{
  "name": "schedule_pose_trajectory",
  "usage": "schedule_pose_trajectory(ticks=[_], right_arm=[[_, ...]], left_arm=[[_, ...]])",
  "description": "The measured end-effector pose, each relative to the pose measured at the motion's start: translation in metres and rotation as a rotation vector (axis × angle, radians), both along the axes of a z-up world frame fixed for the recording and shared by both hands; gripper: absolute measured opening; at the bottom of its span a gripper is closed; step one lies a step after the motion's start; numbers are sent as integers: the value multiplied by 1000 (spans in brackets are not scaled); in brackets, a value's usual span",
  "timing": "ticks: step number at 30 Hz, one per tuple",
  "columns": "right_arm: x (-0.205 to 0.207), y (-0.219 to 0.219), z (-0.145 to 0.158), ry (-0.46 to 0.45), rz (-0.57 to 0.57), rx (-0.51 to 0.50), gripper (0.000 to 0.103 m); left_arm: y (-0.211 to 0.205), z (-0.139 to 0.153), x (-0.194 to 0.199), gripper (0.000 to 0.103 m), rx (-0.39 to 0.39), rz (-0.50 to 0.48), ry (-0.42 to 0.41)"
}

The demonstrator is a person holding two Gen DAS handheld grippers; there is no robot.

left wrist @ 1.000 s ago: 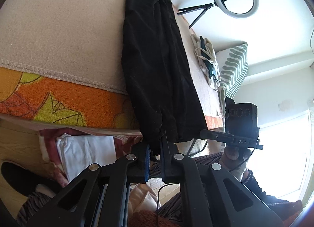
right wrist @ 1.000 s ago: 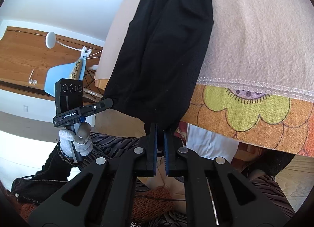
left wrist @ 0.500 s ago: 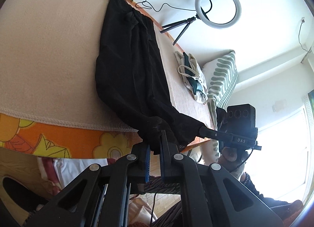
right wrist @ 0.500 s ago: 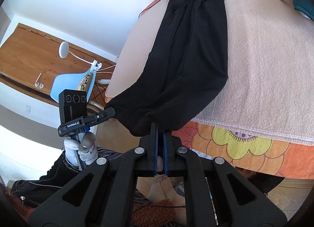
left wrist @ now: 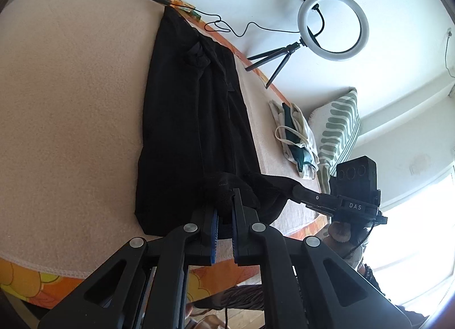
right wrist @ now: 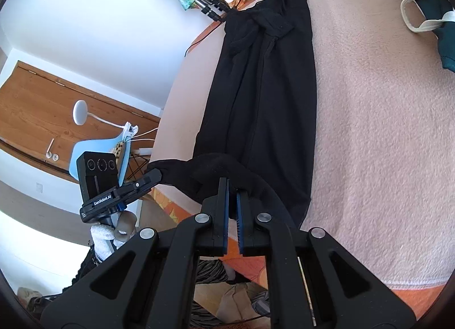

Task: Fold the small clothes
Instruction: 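Lift the hem with both tools and carry it toward the collar, then lay the hem down on the strip and open both tools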

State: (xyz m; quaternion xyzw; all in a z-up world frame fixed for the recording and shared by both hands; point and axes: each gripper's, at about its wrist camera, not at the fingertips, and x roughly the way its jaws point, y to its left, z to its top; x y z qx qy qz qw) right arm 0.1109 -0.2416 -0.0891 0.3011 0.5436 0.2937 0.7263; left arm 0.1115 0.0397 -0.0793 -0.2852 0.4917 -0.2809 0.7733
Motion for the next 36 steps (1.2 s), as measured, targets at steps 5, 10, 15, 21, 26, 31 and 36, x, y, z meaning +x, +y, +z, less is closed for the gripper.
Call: schedule_pose_trajectory(ticks=[5, 10, 15, 21, 26, 31, 36], right_arm=[[17, -6, -19, 48, -24, -5, 6], [32, -8, -30, 73, -41, -13, 6], [38, -12, -37, 92, -56, -25, 6], [39, -20, -41, 101, -87, -23, 6], [39, -32, -34, 95, -108, -12, 23], [30, -42, -12, -13, -114, -86, 39], [20, -24, 2, -164, -4, -282, 39]], left_arm=[[4, -15, 20, 6, 16, 23, 35], [3, -22, 34, 6, 11, 28, 59], [1, -24, 42, 6, 2, 35, 61], [4, -29, 43, 10, 19, 64, 82], [18, -10, 43, 23, 48, 110, 27], [25, 6, 37, 25, 144, 88, -87], [18, -4, 36, 25, 254, -25, -101]])
